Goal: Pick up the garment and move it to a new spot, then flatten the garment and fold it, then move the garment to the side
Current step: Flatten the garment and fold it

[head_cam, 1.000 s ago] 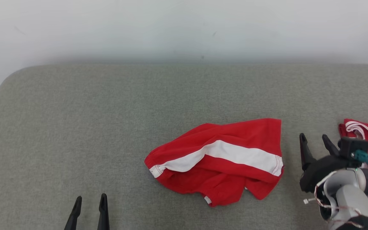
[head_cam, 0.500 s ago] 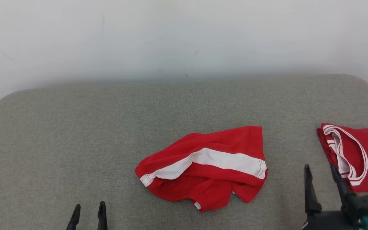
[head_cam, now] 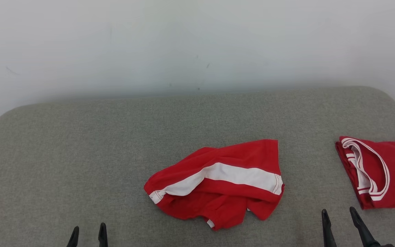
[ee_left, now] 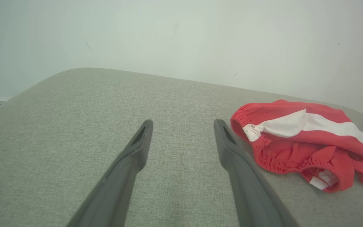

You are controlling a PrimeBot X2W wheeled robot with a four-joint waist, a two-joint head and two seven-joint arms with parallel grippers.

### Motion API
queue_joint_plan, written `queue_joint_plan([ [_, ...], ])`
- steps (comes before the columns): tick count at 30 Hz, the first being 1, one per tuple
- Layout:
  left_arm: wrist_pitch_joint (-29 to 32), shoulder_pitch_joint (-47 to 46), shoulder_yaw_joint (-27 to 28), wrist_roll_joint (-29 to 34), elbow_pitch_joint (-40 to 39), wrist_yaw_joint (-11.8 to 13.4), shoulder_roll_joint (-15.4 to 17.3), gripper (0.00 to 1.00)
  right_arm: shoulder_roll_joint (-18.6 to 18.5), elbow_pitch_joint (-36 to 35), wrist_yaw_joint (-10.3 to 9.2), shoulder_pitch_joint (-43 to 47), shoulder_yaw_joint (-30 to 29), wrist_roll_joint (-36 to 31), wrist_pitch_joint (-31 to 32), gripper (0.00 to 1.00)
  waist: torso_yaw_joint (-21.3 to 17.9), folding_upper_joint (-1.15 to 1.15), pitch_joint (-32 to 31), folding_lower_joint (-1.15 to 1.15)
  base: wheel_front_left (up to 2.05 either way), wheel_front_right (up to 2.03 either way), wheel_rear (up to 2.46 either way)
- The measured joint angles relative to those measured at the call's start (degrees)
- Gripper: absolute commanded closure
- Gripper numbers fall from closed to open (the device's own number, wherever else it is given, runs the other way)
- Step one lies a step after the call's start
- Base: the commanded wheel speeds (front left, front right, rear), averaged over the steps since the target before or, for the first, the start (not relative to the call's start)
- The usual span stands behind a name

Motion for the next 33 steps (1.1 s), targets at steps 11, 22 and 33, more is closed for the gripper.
queue_joint_plan([
  [11, 0.0, 1.0, 0.2, 0.0, 0.6, -0.3, 0.0, 0.00, 0.0, 0.0, 0.00, 0.6, 0.5, 1.2, 0.0, 0.00, 0.5, 0.00, -0.2, 0.01, 0.00, 0.00, 0.00],
  [22, 0.0, 1.0, -0.5, -0.1, 0.5, -0.4, 0.0, 0.00, 0.0, 0.0, 0.00, 0.2, 1.2, 2.4, 0.0, 0.00, 0.6, 0.00, 0.4, 0.01, 0.00, 0.00, 0.00],
  [33, 1.4, -5.3, -8.4, -6.6, 8.6, -0.4, 0.8, 0.00, 0.0, 0.1, 0.00, -0.8, 2.3, 2.8, 0.0, 0.00, 0.1, 0.00, 1.1, 0.01, 0.00, 0.00, 0.00],
])
